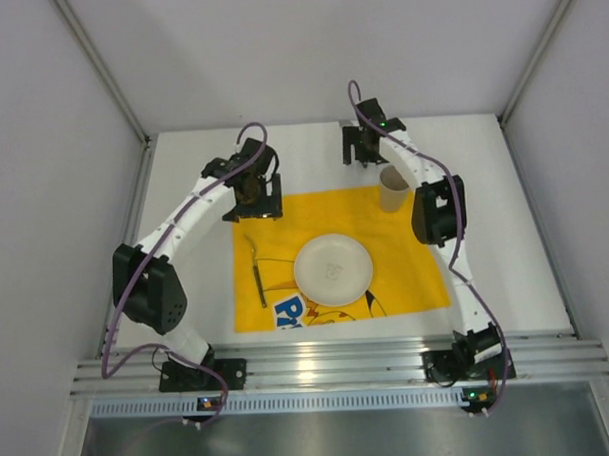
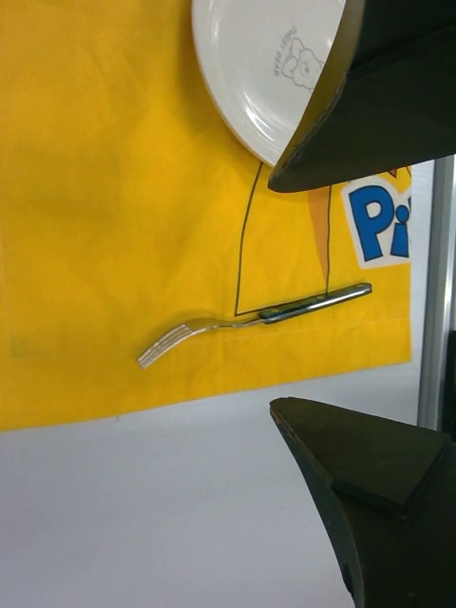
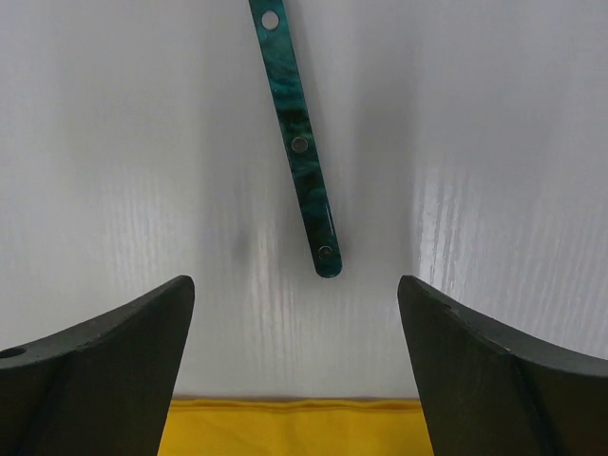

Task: Set the dinner table for one person

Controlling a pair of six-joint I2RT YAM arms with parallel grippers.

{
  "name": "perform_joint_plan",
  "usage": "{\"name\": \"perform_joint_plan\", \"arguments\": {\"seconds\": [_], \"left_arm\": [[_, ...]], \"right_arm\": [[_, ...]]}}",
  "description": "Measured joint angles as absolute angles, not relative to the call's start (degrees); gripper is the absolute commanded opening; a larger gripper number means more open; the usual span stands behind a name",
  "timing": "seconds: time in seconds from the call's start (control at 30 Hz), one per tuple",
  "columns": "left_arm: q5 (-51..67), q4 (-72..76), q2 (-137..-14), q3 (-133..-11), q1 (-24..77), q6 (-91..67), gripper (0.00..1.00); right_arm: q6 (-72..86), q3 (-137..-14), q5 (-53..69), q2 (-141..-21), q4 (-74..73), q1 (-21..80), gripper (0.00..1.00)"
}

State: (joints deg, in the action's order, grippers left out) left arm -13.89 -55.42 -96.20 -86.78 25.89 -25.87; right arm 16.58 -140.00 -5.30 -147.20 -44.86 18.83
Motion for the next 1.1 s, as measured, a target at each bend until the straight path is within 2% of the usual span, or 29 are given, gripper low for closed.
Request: {"name": "perform_joint_plan", "arguments": {"seconds": [0.27, 0.43, 0.53, 0.57, 0.63, 0.67, 0.73, 0.77, 0.87, 1.1], "left_arm": [[-14.5, -59.0, -90.6, -82.4, 23.8, -26.9, 0.94], [-14.7, -60.5, -89.3, -81.1, 22.3, -26.9, 0.94], [-14.8, -61.0, -89.3, -80.8, 21.6, -26.9, 0.94], [-14.8, -61.1, -89.3, -80.8, 21.3, -26.8, 0.94], [-14.8, -61.2, -89.4, -80.8, 20.7, -26.4, 0.94], [-14.7, -61.2, -89.6, -80.8, 20.3, -26.2, 0.93], [-14.6, -61.2, -90.1, -80.8, 19.5, -25.5, 0.93], [-14.5, -61.3, -90.6, -81.0, 19.2, -25.3, 0.93], [-14.4, -61.3, -92.8, -82.2, 18.5, -24.6, 0.93], [-13.9, -61.1, -95.7, -83.8, 17.9, -23.4, 0.93]], "right_arm": [[14.5, -142.8, -12.8, -151.4, -45.4, 20.1, 0.84], [14.5, -144.8, -14.7, -153.1, -44.1, 20.0, 0.75], [13.9, -145.6, -15.3, -153.7, -43.5, 20.0, 0.63], [13.8, -145.7, -15.4, -153.9, -43.0, 20.0, 0.53], [13.4, -146.1, -15.5, -154.3, -42.4, 20.0, 0.44], [13.3, -146.4, -15.6, -154.4, -42.1, 19.9, 0.35], [12.9, -146.4, -15.4, -154.6, -41.6, 19.7, 0.25], [12.9, -146.5, -15.4, -154.7, -41.4, 19.7, 0.15], [12.0, -146.8, -14.8, -154.9, -41.4, 19.6, 0.00], [11.6, -146.8, -13.9, -154.9, -41.4, 19.5, 0.00]]}}
